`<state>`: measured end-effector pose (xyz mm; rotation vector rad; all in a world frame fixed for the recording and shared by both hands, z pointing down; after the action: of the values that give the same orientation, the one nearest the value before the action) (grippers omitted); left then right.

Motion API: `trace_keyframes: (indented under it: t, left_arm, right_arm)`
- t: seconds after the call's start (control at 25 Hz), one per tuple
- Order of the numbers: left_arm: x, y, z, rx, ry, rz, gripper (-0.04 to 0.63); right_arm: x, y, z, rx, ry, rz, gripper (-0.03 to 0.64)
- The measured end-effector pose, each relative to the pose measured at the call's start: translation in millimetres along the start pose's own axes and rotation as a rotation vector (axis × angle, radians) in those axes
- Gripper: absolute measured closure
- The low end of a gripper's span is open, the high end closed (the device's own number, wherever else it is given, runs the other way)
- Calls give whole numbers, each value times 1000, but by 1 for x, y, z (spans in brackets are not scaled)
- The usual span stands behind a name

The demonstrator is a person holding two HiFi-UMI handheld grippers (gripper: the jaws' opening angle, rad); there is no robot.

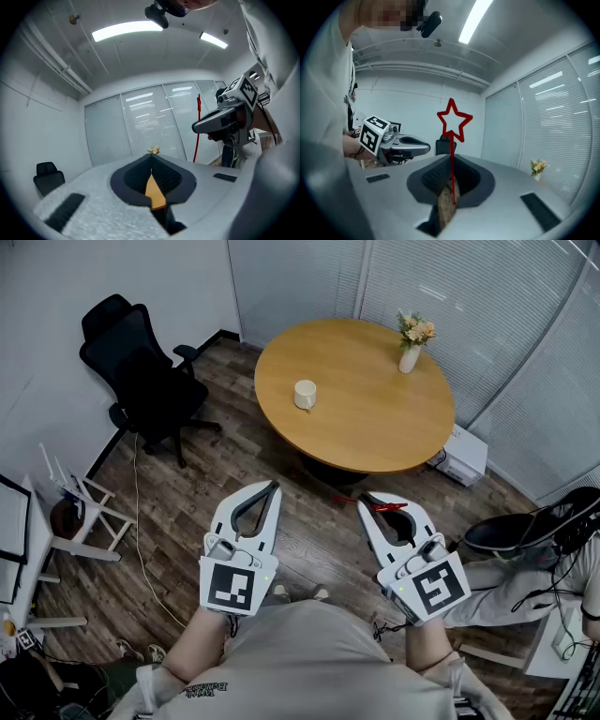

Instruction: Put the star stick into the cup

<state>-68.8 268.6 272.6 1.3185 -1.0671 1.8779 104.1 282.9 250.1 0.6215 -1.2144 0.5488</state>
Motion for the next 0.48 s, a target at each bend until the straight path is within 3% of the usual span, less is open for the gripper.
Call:
trace_keyframes:
  t: [0.2, 0.48]
  left_arm:
    - [6, 3, 4, -1, 7, -26, 574]
    - [6, -12, 11, 23, 47, 28, 574]
  right_arm:
    - [3, -1, 4, 2, 10, -17, 581]
    - [5, -7, -8, 29, -12, 50, 581]
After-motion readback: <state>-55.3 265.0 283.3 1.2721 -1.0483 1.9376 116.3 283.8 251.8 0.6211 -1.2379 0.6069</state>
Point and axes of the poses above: the fingertips, and each gripper's own axes: z forward along the fingers, y to its left, x out of its underside, the point moved 5 cm from there along -z, backward along the fingers, and after that the axes turned 8 degrees about y, right-handed, at the moved point
